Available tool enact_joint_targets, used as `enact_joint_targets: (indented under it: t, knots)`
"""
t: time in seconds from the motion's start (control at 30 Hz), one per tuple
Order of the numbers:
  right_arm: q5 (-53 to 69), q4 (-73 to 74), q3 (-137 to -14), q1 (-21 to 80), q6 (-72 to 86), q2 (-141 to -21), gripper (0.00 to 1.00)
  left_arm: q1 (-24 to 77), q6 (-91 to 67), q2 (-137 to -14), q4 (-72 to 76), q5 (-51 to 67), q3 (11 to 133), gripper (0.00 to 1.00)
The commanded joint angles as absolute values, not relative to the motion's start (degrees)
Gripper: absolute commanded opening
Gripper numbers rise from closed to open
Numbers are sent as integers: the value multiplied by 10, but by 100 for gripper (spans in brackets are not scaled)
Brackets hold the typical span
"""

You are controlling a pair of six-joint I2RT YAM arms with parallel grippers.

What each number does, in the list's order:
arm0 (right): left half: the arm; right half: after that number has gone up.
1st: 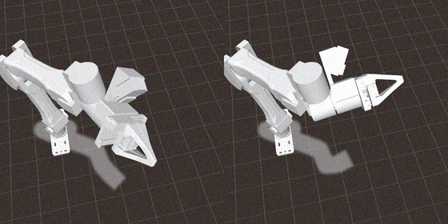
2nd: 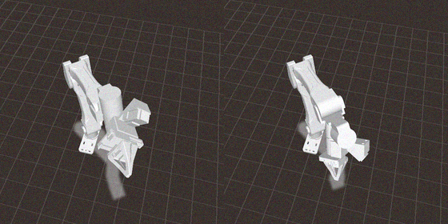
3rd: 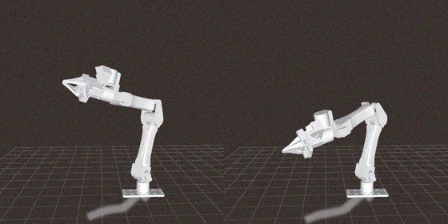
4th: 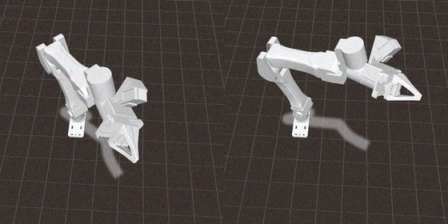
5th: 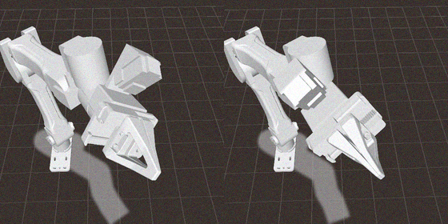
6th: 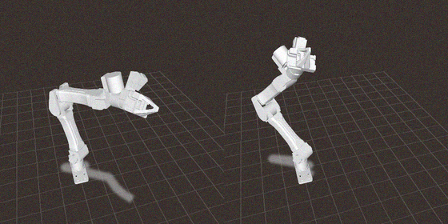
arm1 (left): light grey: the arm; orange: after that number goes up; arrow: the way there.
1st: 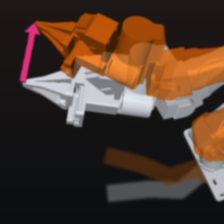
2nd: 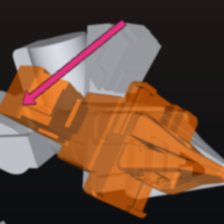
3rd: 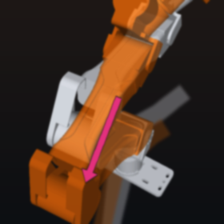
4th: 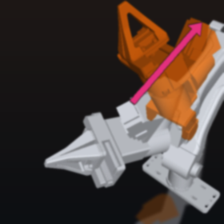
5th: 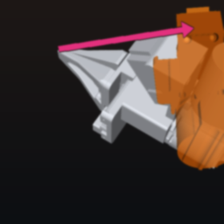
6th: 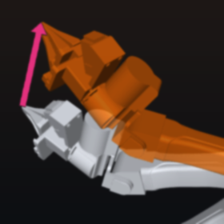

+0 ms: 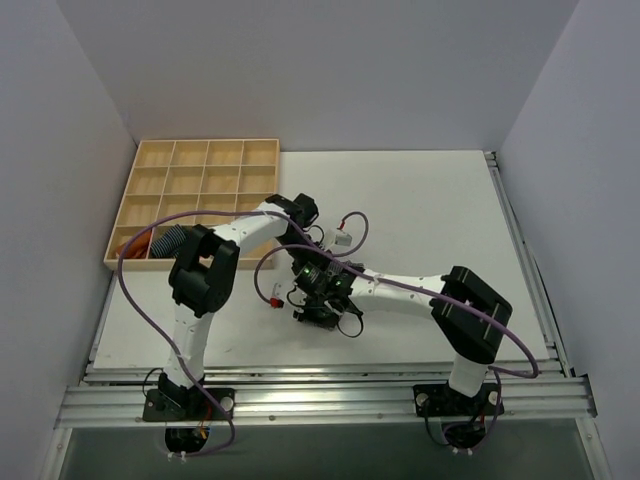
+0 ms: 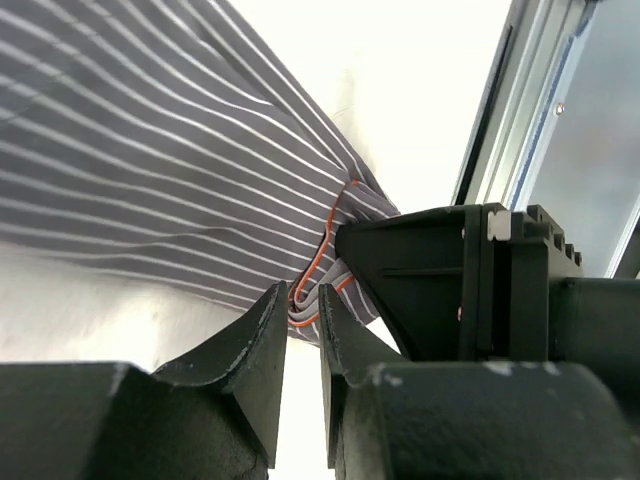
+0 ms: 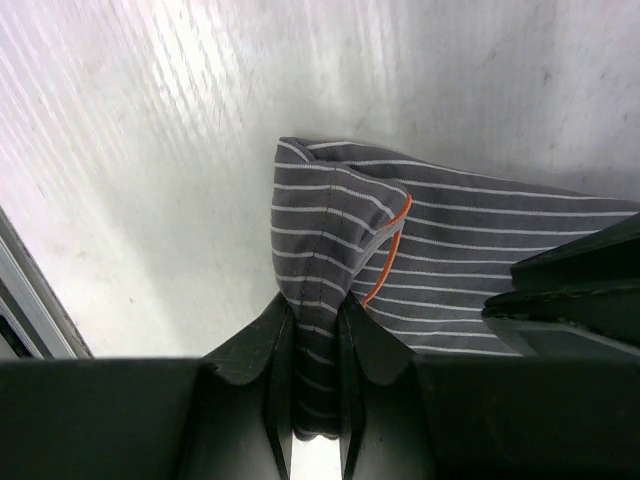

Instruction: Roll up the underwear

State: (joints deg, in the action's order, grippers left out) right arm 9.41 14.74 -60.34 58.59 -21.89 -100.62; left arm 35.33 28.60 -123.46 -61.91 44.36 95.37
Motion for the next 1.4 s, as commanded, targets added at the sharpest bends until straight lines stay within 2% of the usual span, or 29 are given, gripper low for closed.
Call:
enact_joint_targets:
  t: [0.0, 0.6, 0.8, 0.97, 1.23, 1.37]
  knots:
    - [162, 131, -575, 576, -195, -1060, 0, 343, 272, -1198, -621, 439, 952, 27]
    - [232, 130, -602, 547, -159, -1098, 0, 236, 77, -1185, -571, 276, 978, 25]
    - [264, 143, -619, 528, -154, -1116, 0, 213, 24, -1169, -550, 155, 962, 24]
    - [297, 162, -641, 505, -145, -1136, 0, 174, -18, -1107, -508, 62, 945, 23]
    - [338, 171, -657, 466, -142, -1150, 0, 132, -50, -1028, -414, 41, 928, 21]
    - [359, 167, -658, 447, -129, -1154, 0, 132, -53, -963, -319, 63, 872, 22]
